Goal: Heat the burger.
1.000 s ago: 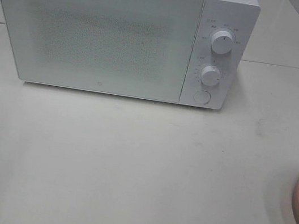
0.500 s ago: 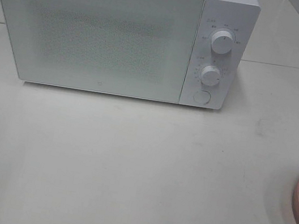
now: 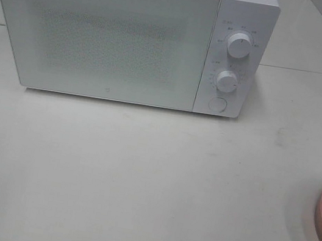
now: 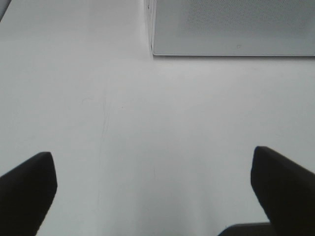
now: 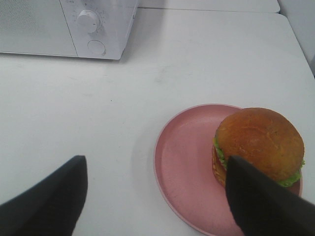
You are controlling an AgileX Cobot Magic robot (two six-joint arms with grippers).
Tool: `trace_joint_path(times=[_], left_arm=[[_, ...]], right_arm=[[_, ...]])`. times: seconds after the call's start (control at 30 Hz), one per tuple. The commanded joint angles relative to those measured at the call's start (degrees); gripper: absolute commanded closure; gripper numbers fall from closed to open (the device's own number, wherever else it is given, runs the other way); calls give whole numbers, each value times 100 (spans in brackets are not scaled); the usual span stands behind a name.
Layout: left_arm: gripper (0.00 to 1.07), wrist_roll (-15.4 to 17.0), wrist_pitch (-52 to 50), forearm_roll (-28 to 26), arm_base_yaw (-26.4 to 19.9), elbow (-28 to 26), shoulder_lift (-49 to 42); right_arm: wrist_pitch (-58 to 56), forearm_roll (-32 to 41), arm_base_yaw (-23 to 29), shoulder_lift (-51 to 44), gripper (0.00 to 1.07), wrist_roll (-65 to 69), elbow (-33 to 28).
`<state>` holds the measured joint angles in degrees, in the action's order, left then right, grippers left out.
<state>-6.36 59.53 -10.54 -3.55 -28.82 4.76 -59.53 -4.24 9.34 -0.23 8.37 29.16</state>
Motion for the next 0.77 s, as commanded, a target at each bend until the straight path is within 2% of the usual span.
trace_joint_path(times=[0.03,0.13,0.77], left_arm=[[4,40,0,6,-17,17,-338],[4,40,0,6,-17,17,-630],[4,40,-6,11,-29,17,-647]], right_arm=[[0,-11,-52,-143,32,-46,-6],[0,-11,-52,-143,32,-46,-6],[0,-11,-52,-143,32,-46,-6]])
